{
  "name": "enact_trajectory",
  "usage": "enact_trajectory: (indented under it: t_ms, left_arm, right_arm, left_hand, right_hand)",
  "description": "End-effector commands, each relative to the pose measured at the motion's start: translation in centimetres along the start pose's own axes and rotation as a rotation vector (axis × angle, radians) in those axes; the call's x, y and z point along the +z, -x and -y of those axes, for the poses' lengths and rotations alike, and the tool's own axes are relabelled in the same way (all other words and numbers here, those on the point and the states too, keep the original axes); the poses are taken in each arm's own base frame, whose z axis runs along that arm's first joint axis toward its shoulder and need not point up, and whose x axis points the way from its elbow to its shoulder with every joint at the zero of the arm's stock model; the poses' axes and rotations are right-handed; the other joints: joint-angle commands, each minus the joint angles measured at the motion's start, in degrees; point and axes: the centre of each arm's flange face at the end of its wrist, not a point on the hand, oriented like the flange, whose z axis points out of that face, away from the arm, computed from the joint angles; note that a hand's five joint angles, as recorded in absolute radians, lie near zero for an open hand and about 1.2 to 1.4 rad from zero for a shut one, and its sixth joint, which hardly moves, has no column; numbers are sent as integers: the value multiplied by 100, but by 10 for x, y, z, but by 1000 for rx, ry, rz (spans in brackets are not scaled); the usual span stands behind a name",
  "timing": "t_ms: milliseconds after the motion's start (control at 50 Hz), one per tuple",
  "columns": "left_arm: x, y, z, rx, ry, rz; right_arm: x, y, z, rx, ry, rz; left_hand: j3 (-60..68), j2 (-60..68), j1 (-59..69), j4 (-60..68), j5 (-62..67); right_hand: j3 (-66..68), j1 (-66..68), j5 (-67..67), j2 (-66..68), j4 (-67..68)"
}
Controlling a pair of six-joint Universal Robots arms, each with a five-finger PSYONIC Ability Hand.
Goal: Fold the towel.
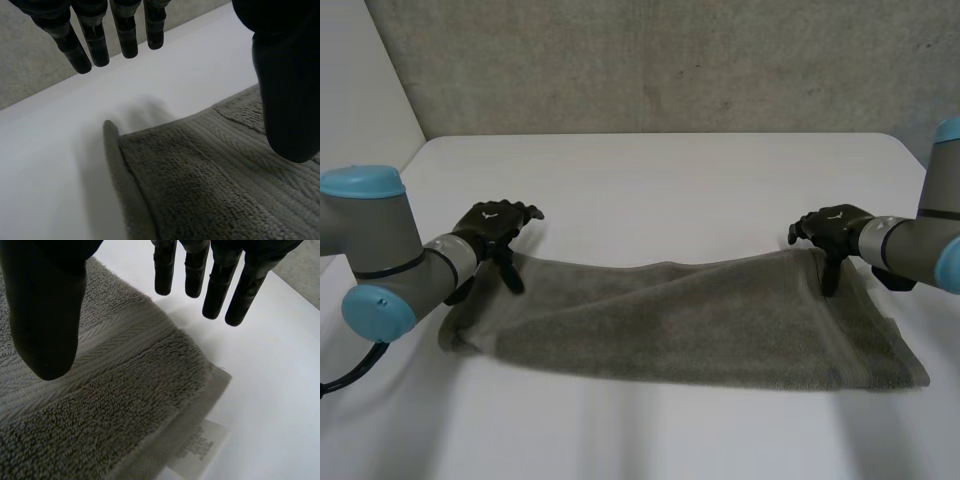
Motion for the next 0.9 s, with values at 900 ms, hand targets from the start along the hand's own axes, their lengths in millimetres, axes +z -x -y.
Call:
enact_trajectory:
  t_ms: [900]
  left_arm:
    - [-8, -24, -6, 130, 43, -33]
  right_arm:
    - [-8, 14, -10, 47, -63, 25]
  left_hand:
    - [918, 876, 845, 882, -79]
  right_hand:
    - [6090, 6045, 5970, 6107, 6088]
